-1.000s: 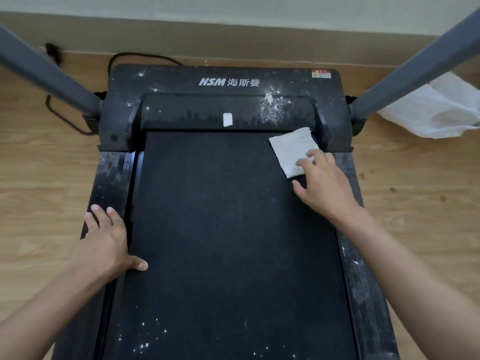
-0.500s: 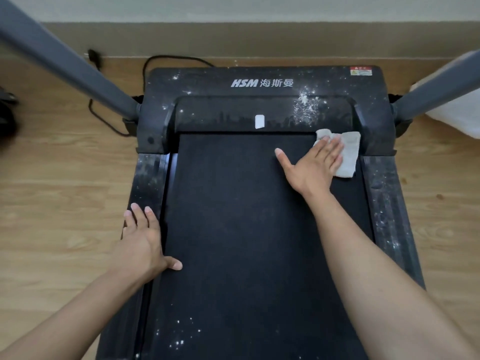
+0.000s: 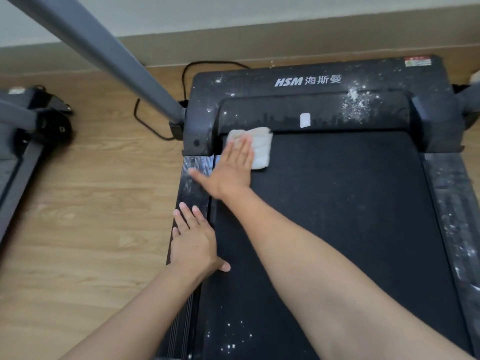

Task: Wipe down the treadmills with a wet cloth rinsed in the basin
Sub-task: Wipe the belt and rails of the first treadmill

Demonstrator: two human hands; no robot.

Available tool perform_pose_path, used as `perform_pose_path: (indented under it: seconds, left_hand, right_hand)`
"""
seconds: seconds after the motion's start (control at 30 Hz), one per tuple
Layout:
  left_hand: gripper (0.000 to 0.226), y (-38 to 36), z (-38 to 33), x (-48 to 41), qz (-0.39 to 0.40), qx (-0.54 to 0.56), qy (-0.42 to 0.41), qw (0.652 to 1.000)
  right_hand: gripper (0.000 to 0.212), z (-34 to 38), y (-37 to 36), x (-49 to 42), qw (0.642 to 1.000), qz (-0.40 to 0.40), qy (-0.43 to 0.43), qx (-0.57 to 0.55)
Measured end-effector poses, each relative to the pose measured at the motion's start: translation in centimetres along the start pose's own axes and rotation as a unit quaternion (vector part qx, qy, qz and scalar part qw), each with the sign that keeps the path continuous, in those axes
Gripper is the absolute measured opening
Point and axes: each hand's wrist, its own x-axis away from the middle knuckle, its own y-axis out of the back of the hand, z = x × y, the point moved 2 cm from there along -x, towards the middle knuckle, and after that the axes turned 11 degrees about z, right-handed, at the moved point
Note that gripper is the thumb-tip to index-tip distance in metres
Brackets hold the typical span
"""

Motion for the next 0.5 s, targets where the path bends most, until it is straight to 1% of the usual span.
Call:
perform_pose_path:
  seconds: [0.1,0.17,0.23,0.3,0.37,0.43,0.5]
  left_hand:
    - [0.165,0.0,0.0,-0.2,0.004,-0.002,-0.002,1.000]
    - [0.164,-0.1,0.2,-0.2,-0.002,-0.004,-0.006,1.000]
    - [0.164,-0.3,0.4,-0.2,-0.005,-0.011,-0.018,1.000]
    - [0.164,-0.4,0.9,-0.2,-0.016,-0.015,-0.027,0.999]
    - [0.162,-0.6,1.2,-0.2,-0.028,-0.018,-0.035,0.999]
    - [0.161,-0.8,1.4,-0.1,-0.036,-0.022,-0.039,0.998]
    - [0.161,-0.7,1.4,-0.1,-0.039,-0.025,-0.039,0.998]
  right_hand:
    - [0.135,-0.1,-0.9,0.8,0.994,-0.002,0.094,0.054]
    - [0.124,-3.1,-0.1,1.3,0.984,-0.005,0.150,0.097]
    - [0.115,-8.4,2.1,2.1,0.979,-0.019,0.159,0.124]
    - [0.110,-14.9,4.6,3.4,0.985,-0.044,0.115,0.123]
    - [0.108,-22.2,6.7,5.2,0.988,-0.067,0.047,0.128]
    - [0.112,-29.0,8.5,7.5,0.993,-0.072,-0.042,0.089]
    - [0.118,-32.2,9.7,8.5,0.991,-0.071,-0.110,0.034]
